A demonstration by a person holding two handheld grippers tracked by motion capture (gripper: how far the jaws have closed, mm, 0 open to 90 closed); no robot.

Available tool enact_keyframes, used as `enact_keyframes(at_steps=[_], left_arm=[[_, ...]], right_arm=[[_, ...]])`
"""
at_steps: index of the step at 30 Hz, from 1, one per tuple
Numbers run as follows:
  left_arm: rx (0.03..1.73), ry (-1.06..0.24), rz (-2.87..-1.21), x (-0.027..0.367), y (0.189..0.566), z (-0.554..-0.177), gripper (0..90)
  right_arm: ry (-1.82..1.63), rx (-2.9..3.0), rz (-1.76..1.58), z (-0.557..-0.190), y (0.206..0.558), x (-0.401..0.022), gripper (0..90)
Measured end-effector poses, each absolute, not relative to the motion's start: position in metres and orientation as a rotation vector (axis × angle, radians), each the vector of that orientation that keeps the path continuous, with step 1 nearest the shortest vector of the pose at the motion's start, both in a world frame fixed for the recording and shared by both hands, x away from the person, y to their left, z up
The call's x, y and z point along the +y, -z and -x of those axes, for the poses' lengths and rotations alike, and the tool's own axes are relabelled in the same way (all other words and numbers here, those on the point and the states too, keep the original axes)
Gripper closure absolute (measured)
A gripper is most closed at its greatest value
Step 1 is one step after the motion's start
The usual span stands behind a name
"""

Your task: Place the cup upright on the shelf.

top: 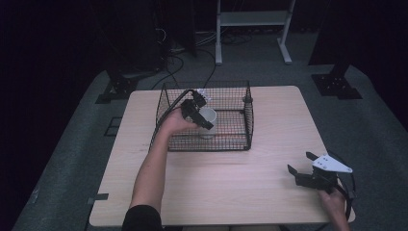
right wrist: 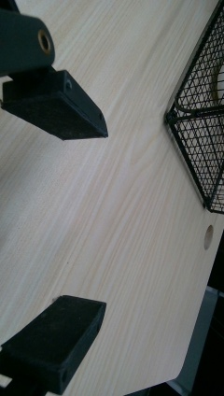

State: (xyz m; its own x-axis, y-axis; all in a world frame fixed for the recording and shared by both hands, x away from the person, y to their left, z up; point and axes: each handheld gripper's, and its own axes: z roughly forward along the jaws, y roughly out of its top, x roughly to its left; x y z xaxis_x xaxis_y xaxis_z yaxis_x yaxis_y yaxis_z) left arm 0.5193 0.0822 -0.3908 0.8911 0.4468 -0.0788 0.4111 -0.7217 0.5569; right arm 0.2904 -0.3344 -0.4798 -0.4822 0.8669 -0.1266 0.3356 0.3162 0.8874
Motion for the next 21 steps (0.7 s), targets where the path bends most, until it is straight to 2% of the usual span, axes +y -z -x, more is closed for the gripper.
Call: enact_keyframes(at_steps=[5,21], left_arm=[[0.599,-0.121,-2.45,0.085,0.381,-0.515,9.2],[0.56,-0.211,-2.415,0.093,0.351,-0.493,8.5]], right_arm=[[-1.119,1.974,-1.061,-0.291,0.48,-0.334,13.1],[-1.113,1.972,-1.062,-0.29,0.48,-0.334,13.1]])
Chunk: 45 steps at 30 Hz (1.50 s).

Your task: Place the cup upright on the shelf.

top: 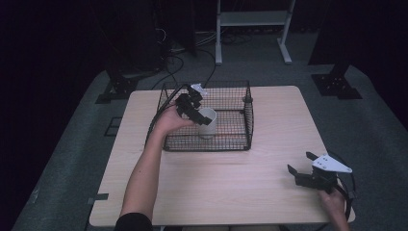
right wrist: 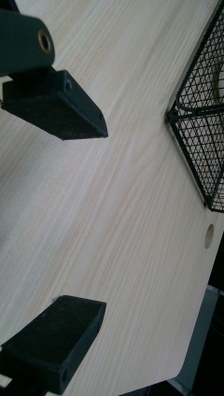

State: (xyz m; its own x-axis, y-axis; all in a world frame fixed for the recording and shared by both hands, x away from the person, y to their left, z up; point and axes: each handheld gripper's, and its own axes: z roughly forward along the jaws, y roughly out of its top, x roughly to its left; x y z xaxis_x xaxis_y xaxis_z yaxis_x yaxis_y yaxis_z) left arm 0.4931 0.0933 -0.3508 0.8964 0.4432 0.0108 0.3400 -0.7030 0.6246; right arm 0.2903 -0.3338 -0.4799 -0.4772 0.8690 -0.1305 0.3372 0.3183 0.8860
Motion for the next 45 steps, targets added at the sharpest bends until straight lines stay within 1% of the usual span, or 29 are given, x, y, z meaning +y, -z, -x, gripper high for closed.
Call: enact_keyframes(at_steps=[6,15,18,27,34,45], left_arm=[[0.546,-0.24,-2.375,0.1,0.338,-0.481,8.6],[0.533,-0.271,-2.356,0.112,0.332,-0.462,8.6],[0.529,-0.286,-2.352,0.115,0.332,-0.455,8.6],[0.508,-0.275,-2.327,0.123,0.329,-0.438,8.8],[0.495,-0.3,-2.315,0.128,0.327,-0.423,8.8],[0.495,-0.293,-2.297,0.133,0.334,-0.408,8.8]], right_arm=[[-1.106,1.974,-1.056,-0.29,0.48,-0.333,13.1],[-1.102,1.974,-1.058,-0.29,0.48,-0.333,13.1],[-1.103,1.975,-1.058,-0.291,0.48,-0.333,13.1],[-1.104,1.972,-1.062,-0.29,0.48,-0.333,13.1],[-1.104,1.972,-1.06,-0.29,0.48,-0.333,13.1],[-1.105,1.971,-1.059,-0.29,0.48,-0.333,13.1]])
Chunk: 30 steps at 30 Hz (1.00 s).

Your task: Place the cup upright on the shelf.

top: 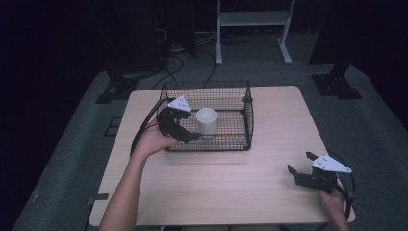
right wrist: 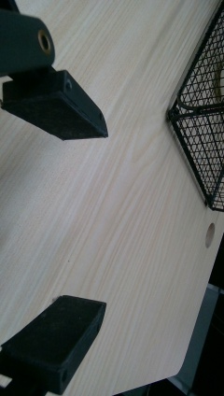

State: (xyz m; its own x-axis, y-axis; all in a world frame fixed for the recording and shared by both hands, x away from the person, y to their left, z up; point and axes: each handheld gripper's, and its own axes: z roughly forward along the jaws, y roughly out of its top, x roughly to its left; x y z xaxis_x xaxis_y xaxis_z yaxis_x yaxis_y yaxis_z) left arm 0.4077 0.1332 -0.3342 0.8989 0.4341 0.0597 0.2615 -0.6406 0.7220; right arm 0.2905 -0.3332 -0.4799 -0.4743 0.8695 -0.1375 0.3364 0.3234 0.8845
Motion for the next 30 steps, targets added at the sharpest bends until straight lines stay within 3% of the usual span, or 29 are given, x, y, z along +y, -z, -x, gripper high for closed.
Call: enact_keyframes(at_steps=[30], left_arm=[[0.49,-0.286,-2.278,0.136,0.354,-0.373,8.7]], right_arm=[[-1.103,1.972,-1.056,-0.29,0.48,-0.333,13.1]])
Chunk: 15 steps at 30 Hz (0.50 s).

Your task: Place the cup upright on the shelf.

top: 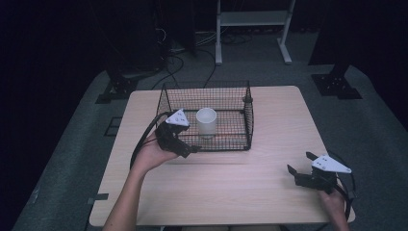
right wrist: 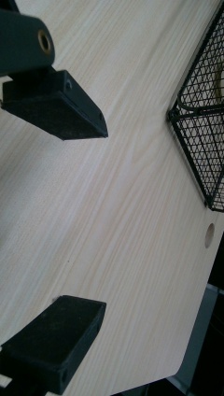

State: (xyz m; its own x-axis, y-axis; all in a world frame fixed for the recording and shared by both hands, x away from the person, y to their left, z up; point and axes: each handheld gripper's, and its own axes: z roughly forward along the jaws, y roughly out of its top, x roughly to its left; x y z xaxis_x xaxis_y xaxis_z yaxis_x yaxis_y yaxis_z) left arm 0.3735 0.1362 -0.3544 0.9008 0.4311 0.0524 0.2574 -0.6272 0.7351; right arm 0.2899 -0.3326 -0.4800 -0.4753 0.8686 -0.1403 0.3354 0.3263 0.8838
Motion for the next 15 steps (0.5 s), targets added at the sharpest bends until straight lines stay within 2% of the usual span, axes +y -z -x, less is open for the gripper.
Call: enact_keyframes(at_steps=[15], left_arm=[[0.489,-0.27,-2.264,0.145,0.368,-0.358,8.8]], right_arm=[[-1.1,1.972,-1.058,-0.29,0.48,-0.333,13.1]])
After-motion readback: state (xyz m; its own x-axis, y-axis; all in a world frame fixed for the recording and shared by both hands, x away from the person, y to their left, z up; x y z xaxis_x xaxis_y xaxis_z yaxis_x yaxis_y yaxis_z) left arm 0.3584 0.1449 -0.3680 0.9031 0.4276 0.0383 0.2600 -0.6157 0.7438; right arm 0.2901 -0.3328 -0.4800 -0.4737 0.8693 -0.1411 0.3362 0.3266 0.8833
